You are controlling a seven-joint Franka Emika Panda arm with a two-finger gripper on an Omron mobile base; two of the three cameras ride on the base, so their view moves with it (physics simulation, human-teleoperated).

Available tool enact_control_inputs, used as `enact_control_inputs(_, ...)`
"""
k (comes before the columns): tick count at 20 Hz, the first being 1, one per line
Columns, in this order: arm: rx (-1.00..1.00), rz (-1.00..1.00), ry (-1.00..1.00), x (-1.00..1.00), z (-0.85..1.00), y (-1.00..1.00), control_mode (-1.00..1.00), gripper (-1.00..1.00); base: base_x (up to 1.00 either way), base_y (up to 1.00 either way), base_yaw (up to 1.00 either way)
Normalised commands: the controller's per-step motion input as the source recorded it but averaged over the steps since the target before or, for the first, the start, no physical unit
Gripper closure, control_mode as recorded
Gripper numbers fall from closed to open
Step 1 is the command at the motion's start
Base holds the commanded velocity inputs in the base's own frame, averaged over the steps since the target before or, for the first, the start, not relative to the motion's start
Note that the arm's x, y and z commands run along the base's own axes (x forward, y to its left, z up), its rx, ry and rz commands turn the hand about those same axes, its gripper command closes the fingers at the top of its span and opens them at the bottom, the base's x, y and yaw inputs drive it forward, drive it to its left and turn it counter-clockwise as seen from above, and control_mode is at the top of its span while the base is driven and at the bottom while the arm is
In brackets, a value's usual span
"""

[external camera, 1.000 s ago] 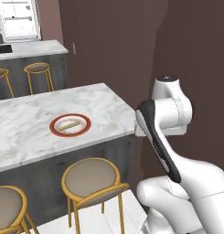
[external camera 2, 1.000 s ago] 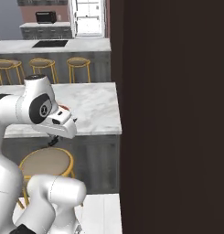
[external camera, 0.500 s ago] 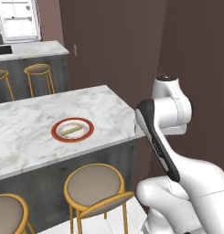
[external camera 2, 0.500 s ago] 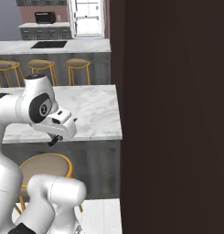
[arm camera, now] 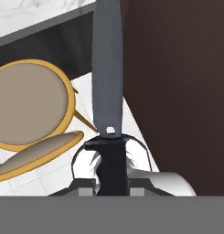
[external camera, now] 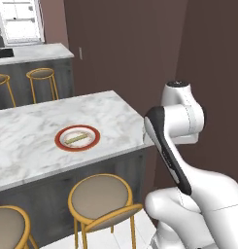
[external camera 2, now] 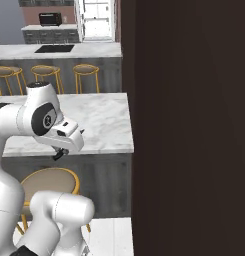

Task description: Retrieve the butter from the fridge and place it on a plate on the dining table. Then retrieve the butter knife by the fridge and place it near the plate.

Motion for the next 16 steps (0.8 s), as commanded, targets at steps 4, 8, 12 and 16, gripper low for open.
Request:
enact_control_inputs(4,0.0,0.02,-0.01,0.26,0.0,0.12,-1.0,1.0,0.23,0.18,0.03)
enact_control_inputs(8,0.0,0.07,-0.1,0.55,0.0,0.24,-1.0,1.0,0.0,0.0,0.0)
enact_control_inputs(12,0.0,0.05,-0.11,0.8,0.0,0.26,-1.0,1.0,0.0,0.0,0.0)
enact_control_inputs(16,0.0,0.03,-0.09,0.85,-0.03,0.21,-1.0,1.0,0.0,0.0,0.0)
